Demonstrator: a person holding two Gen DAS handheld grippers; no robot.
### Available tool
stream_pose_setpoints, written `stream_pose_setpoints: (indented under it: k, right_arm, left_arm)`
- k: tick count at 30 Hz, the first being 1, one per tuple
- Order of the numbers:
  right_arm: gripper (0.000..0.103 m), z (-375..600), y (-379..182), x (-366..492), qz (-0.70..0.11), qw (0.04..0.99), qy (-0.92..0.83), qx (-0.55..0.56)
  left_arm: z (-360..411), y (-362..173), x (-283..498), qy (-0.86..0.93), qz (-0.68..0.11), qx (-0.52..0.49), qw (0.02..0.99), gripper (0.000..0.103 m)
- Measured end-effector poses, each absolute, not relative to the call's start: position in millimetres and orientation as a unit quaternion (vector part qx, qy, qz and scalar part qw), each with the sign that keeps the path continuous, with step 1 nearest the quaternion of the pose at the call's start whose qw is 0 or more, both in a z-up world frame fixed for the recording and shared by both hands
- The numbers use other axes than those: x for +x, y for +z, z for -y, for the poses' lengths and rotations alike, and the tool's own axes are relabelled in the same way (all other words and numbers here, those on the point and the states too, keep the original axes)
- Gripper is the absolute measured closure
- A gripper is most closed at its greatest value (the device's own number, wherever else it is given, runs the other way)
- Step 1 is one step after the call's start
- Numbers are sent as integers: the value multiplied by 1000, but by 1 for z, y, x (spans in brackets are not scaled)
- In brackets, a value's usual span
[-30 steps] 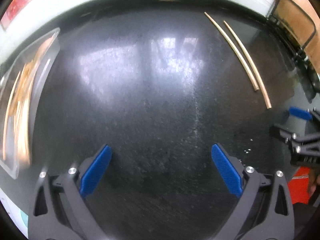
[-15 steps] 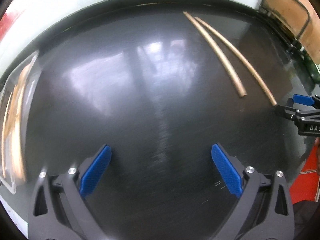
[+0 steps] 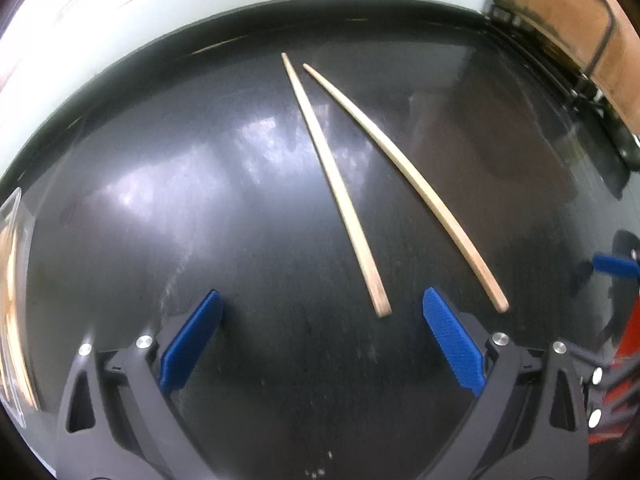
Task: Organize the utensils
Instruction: 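Move both tools back to the last two chopsticks and close on one each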
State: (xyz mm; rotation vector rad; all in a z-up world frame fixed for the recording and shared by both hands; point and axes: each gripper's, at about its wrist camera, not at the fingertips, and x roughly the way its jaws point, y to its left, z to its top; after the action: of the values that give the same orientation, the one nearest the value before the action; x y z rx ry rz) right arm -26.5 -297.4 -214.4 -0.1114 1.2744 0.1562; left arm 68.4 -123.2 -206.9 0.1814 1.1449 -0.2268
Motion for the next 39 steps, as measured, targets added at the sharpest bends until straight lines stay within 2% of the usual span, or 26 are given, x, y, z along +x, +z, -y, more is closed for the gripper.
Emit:
stream_pose_setpoints:
  k: [13, 30, 33, 35, 37, 39]
  right_arm:
    - [5, 244, -213, 15, -581, 804, 102, -73]
    - [8, 238, -213, 93, -562, 818, 104, -70]
    - [16, 234, -211, 103, -549, 825, 110, -71]
    - [27, 229, -210, 108, -542, 829, 115, -73]
    - [34, 224, -208, 111, -538, 830, 125, -79]
    - [49, 220, -206, 114, -534, 830, 137, -82]
  left_arm:
    - [78, -206, 94, -71, -556, 63, 826, 6]
    - [90, -205, 161, -97, -548, 80, 827, 6]
    - [94, -205, 174, -106, -543, 84, 829, 6]
    - [98, -205, 180, -113, -541, 88, 829, 6]
    - [101, -205, 181, -121, -538, 94, 829, 6]
    - [105, -204, 181, -132, -533, 101, 829, 6]
